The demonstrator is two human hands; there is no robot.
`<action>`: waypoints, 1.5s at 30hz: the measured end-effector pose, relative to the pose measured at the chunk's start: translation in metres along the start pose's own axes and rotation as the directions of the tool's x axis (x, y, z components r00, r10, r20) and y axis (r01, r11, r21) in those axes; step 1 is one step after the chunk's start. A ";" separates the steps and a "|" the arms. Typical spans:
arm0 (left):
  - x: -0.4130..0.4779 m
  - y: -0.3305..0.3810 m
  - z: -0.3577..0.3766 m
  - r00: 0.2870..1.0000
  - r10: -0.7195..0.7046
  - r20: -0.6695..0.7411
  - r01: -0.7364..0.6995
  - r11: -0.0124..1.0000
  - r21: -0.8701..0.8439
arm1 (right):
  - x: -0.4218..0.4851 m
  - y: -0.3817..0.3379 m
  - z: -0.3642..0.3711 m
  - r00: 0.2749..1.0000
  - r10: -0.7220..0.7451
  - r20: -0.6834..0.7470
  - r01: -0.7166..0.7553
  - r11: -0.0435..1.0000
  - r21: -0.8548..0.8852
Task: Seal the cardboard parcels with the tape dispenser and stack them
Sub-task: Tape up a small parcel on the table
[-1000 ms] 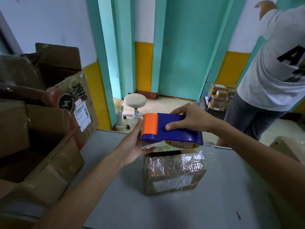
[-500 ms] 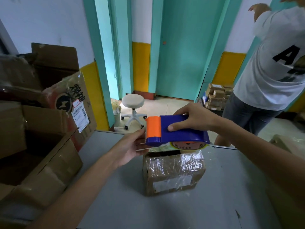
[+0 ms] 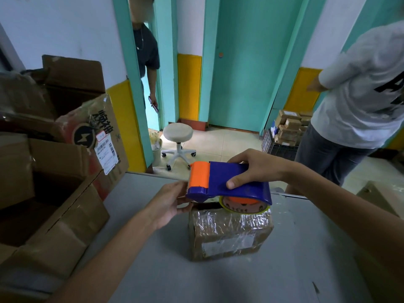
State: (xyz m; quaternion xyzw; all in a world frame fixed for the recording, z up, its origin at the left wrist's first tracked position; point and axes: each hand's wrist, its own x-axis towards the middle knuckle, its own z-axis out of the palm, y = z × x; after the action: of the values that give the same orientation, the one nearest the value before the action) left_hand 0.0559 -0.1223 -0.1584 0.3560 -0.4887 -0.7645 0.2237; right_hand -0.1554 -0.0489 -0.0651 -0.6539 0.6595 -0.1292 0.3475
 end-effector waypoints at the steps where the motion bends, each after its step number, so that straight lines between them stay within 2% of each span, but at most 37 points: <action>1: -0.001 0.000 0.001 1.000 0.001 -0.017 -0.001 1.000 -0.002 | 0.000 0.002 0.000 0.999 0.008 0.053 -0.009 1.000 0.007; 6: 0.000 0.000 0.009 0.981 0.019 -0.192 -0.013 0.999 0.029 | -0.002 0.004 0.005 0.965 0.036 0.259 -0.034 0.999 -0.011; 11: -0.002 -0.005 0.014 0.984 0.021 -0.178 -0.005 0.996 0.088 | -0.001 0.005 0.006 0.938 0.032 0.345 -0.056 0.997 0.059; 14: -0.001 -0.001 0.015 0.980 0.040 -0.195 -0.030 0.998 0.051 | 0.000 0.011 0.007 0.937 0.003 0.349 -0.044 0.993 0.110; 17: 0.000 0.002 0.014 0.972 0.070 -0.223 -0.051 0.995 0.089 | -0.002 0.017 0.012 0.944 -0.028 0.329 -0.033 0.983 0.178; 20: 0.001 -0.002 0.011 0.956 0.123 -0.265 -0.079 0.982 0.172 | -0.001 0.017 0.016 0.969 -0.028 0.244 -0.036 0.966 0.257; 24: 0.001 -0.004 0.010 0.959 0.168 -0.230 -0.113 0.966 0.232 | 0.001 0.016 0.018 0.988 -0.073 0.137 0.040 0.973 0.228; 29: -0.002 -0.005 0.008 0.966 0.127 -0.223 -0.099 0.986 0.131 | -0.002 0.023 0.012 0.989 -0.118 0.094 0.089 0.957 0.276; 32: -0.003 -0.008 0.008 0.976 0.128 -0.176 -0.100 0.982 0.158 | -0.005 0.022 0.007 0.980 -0.134 0.148 0.090 0.958 0.273; 34: -0.004 -0.009 0.009 0.967 0.179 -0.180 -0.139 0.966 0.217 | -0.005 0.021 0.005 0.972 -0.127 0.197 0.073 0.963 0.259; 37: -0.004 -0.008 0.013 0.918 0.317 -0.237 -0.241 0.923 0.300 | -0.006 0.023 0.003 0.943 -0.122 0.309 0.044 0.968 0.248; 40: -0.005 -0.010 0.017 0.865 0.436 -0.250 -0.281 0.832 0.478 | -0.008 0.027 -0.002 0.908 -0.098 0.407 0.000 0.972 0.235; 45: -0.005 -0.023 0.027 0.828 0.503 -0.249 -0.274 0.749 0.603 | -0.008 0.029 -0.005 0.867 -0.077 0.493 -0.030 0.978 0.205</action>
State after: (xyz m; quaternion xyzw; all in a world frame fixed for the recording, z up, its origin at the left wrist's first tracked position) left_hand 0.0388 -0.0936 -0.1703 0.4390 -0.6930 -0.4402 0.3649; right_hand -0.1820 -0.0392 -0.0776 -0.6335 0.5226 -0.0280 0.5699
